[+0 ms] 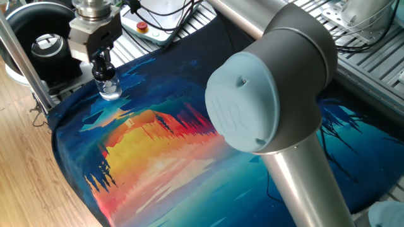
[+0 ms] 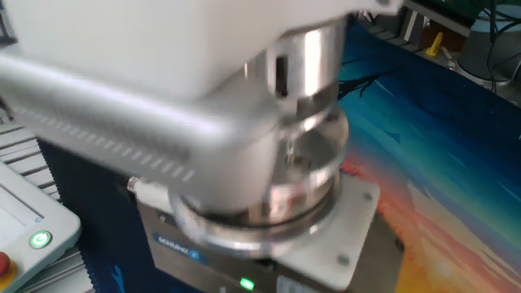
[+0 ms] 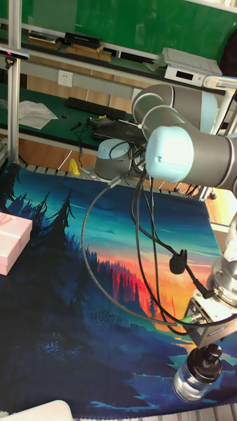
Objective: Unscrew the lid from the jar
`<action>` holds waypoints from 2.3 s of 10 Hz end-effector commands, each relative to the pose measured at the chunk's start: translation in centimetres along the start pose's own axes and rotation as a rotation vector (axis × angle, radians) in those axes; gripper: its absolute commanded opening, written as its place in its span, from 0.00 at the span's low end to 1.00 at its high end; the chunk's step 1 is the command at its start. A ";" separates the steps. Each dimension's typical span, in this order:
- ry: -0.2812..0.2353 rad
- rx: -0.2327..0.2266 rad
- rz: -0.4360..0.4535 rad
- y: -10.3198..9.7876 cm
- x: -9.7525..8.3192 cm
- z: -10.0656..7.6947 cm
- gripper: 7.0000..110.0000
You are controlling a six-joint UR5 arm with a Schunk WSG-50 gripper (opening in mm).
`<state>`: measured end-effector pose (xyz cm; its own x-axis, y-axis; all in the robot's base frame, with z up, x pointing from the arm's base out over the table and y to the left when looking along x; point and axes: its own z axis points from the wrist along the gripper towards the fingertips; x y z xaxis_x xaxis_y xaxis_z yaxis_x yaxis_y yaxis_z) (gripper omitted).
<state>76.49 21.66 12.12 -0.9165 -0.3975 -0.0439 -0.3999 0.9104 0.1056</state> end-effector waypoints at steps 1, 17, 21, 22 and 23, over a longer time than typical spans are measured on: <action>-0.015 0.022 0.065 -0.4 -1.2 0.3 0.36; -0.035 0.041 0.077 -1.2 -2.0 0.3 0.36; -0.025 0.079 0.096 -1.9 -1.9 0.3 0.15; -0.023 0.083 0.103 -1.8 -1.9 0.4 0.15; -0.021 0.090 0.108 -1.9 -1.8 0.5 0.15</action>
<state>78.95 20.75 11.51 -0.9492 -0.3087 -0.0605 -0.3106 0.9502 0.0260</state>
